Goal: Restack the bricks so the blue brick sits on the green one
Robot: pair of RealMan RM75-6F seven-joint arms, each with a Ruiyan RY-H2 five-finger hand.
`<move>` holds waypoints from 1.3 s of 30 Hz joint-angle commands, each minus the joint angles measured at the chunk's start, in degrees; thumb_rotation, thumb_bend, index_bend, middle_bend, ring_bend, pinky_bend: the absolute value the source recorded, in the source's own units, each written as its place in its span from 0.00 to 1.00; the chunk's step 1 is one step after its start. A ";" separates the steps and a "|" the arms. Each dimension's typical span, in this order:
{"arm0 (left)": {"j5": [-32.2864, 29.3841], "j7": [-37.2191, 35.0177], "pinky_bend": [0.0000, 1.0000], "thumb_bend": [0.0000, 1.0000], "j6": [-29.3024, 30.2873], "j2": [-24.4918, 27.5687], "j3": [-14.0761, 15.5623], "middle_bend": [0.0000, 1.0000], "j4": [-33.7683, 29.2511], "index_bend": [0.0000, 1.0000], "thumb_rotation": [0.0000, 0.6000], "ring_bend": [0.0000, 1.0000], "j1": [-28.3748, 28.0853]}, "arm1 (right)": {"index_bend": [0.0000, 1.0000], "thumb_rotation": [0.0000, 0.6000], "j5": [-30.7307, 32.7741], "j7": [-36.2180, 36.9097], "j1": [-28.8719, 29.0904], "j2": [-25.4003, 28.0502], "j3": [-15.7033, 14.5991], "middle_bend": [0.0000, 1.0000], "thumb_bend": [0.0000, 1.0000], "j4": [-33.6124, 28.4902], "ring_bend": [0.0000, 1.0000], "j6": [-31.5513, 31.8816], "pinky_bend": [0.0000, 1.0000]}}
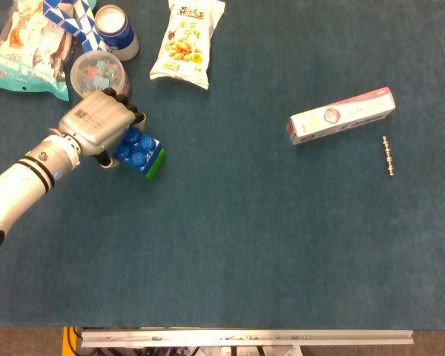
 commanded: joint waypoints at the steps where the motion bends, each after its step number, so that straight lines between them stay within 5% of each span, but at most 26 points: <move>1: -0.24 0.26 0.22 0.23 -0.09 -0.09 0.17 0.35 0.01 0.49 1.00 0.23 -0.03 | 0.37 1.00 -0.05 0.01 -0.06 0.01 0.03 0.35 0.31 -0.03 0.26 0.12 0.31; 39: -1.35 1.11 0.22 0.23 4.35 -4.39 0.85 0.35 3.95 0.49 1.00 0.23 1.95 | 0.37 1.00 0.36 0.84 -0.51 0.12 0.13 0.35 0.31 0.58 0.26 0.12 0.31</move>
